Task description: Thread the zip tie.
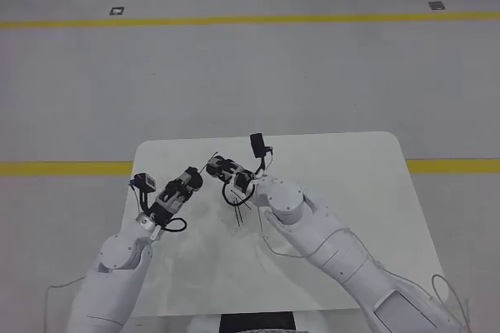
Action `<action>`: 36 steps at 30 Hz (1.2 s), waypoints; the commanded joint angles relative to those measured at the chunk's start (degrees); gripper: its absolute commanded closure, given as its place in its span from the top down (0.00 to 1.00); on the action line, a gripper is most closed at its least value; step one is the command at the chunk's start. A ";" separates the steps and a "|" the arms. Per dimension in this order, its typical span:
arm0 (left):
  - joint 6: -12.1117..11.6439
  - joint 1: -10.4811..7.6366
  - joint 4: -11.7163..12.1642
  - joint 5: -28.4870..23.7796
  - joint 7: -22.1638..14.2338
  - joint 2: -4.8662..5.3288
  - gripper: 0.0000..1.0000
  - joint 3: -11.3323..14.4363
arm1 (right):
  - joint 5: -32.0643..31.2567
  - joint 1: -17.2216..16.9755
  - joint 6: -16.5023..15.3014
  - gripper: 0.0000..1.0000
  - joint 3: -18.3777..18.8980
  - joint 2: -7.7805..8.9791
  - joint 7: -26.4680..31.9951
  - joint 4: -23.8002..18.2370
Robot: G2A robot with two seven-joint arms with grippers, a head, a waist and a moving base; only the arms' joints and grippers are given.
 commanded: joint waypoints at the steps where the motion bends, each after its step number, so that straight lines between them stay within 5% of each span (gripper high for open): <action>1: 0.01 -0.03 -0.01 -0.04 0.02 0.03 0.18 0.04 | -0.10 -0.08 0.15 0.00 0.08 -0.13 0.13 -0.13; 17: 0.01 -0.31 0.27 -0.01 0.41 0.19 0.16 0.30 | -2.12 -0.58 1.10 0.00 0.52 -0.98 1.88 -1.05; 21: 0.01 -0.49 0.45 -0.13 0.36 0.23 0.10 0.52 | -2.48 -0.79 1.30 0.00 0.71 -1.14 2.27 -1.25; 22: 0.01 -0.55 0.55 -0.12 0.40 0.24 0.00 0.57 | -2.58 -0.84 1.34 0.00 0.76 -1.18 2.33 -1.27; 28: 0.01 -0.87 1.20 -0.20 0.52 0.37 0.00 0.59 | -2.87 -1.14 1.43 0.02 1.10 -1.45 2.61 -0.96; 29: 0.01 -0.89 1.25 -0.26 0.46 0.41 0.00 0.51 | -2.90 -1.19 1.48 0.71 1.22 -1.48 2.55 -0.86; 30: 0.01 -0.90 1.27 -0.42 0.33 0.46 0.00 0.38 | -2.91 -1.27 1.52 1.00 1.42 -1.51 2.53 -0.76; 36: 0.02 -0.59 0.96 -2.96 -4.21 0.92 0.00 -0.98 | -2.44 -1.82 0.30 1.00 3.86 -1.17 4.13 -0.20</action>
